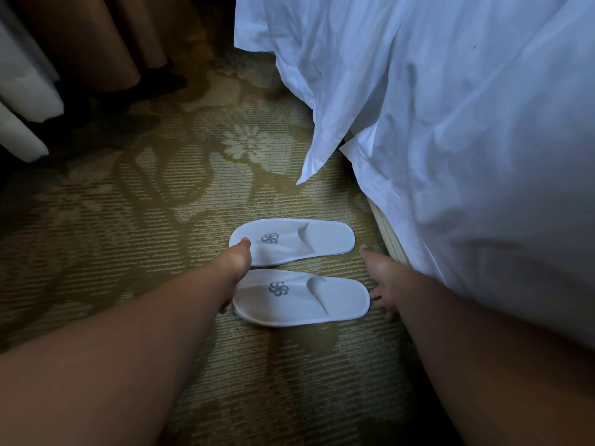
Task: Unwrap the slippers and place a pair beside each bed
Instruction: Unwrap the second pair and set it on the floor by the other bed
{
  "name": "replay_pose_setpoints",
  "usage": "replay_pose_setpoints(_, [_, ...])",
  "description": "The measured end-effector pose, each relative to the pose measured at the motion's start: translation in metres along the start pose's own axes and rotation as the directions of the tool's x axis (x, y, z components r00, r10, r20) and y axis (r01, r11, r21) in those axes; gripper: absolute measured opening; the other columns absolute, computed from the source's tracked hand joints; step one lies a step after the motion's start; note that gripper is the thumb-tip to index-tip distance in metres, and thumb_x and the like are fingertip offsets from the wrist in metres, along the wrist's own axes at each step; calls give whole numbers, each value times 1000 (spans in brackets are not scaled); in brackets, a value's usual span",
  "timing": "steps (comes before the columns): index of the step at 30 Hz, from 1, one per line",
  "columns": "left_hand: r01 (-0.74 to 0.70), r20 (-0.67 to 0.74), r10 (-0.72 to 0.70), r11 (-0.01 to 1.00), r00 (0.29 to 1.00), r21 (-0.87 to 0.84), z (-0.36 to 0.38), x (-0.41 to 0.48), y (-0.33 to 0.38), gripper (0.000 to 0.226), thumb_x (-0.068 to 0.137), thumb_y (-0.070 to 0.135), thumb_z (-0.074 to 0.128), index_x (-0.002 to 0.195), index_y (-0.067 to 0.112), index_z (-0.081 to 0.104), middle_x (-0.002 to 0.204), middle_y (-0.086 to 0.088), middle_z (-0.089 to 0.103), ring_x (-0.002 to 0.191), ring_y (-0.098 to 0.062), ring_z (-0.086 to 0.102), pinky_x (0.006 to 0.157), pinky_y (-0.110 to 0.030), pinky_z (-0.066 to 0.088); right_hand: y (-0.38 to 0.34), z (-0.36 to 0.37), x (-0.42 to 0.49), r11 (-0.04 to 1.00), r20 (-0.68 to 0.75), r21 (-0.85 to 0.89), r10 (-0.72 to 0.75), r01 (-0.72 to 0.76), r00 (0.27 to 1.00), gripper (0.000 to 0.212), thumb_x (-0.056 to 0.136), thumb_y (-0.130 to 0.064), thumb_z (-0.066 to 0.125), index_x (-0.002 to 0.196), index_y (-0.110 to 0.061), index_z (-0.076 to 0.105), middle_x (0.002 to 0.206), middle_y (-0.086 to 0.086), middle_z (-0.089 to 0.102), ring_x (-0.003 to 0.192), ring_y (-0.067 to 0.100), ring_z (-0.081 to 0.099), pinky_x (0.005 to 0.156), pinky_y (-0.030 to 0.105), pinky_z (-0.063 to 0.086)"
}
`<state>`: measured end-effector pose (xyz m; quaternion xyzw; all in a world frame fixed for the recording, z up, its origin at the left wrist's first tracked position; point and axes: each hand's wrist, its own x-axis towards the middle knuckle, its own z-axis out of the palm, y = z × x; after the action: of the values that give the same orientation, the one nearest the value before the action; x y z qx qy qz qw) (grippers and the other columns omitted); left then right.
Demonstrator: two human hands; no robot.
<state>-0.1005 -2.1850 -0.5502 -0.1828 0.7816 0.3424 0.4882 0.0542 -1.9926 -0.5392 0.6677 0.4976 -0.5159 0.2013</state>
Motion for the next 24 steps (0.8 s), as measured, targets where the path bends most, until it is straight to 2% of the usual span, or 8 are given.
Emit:
replay_pose_setpoints(3, [-11,11,11,1000,1000,-1,0,4,-3,77,96,68,27,154,17,28,158,-14,31,136,-41,38,111,-59,26,0,0,7,999,-43,-43,-3,1,999,86,90,-71,32,152,-12,23,156,17,26,138,36,31,107,51,28])
replay_pose_setpoints(7, [-11,34,11,1000,999,-8,0,6,-4,78,95,69,27,155,18,26,159,-15,29,137,-41,36,111,-58,26,-7,-1,5,998,9,-53,25,-24,1000,90,88,-74,31,151,-11,21,154,18,29,136,35,35,108,51,28])
replay_pose_setpoints(8, [-7,39,7,1000,999,-3,0,6,-4,79,95,70,27,155,18,26,159,-16,29,137,-42,36,111,-58,26,-10,0,3,998,22,-54,24,-23,999,91,87,-75,31,151,-12,22,153,18,31,132,35,39,102,51,34])
replay_pose_setpoints(10, [6,50,-6,1000,999,1,-1,6,-4,81,94,71,25,155,17,26,159,-16,29,137,-42,36,109,-57,26,-17,0,0,999,29,-50,3,-1,1000,90,86,-76,32,151,-13,24,152,17,34,110,31,53,70,46,45])
replay_pose_setpoints(12, [21,54,-21,1000,998,-1,-2,5,-5,83,93,72,23,154,15,28,157,-16,32,134,-42,39,104,-54,30,-21,1,-1,998,14,-56,-16,17,1000,89,86,-75,32,150,-15,25,151,16,36,96,26,55,50,39,37])
replay_pose_setpoints(16, [21,28,-21,1000,999,0,-1,5,-4,86,93,74,20,154,15,28,155,-18,34,134,-43,40,107,-55,30,-25,3,6,998,-6,-64,-29,28,1000,91,84,-77,33,150,-15,25,150,18,37,128,32,44,79,46,37])
replay_pose_setpoints(21, [8,0,-8,1000,1000,-1,1,1,1,94,89,79,15,145,9,42,149,-19,44,135,-32,43,108,-44,36,-31,3,13,996,-32,-55,-70,68,997,88,86,-76,32,149,-14,29,142,18,46,122,34,46,96,49,33])
replay_pose_setpoints(24, [19,-9,-19,1000,1000,1,3,0,0,101,84,84,11,146,10,40,152,-19,40,139,-34,37,112,-47,30,-33,3,14,997,-31,-26,-77,77,997,88,85,-76,33,150,-17,26,142,17,47,113,31,49,95,51,34])
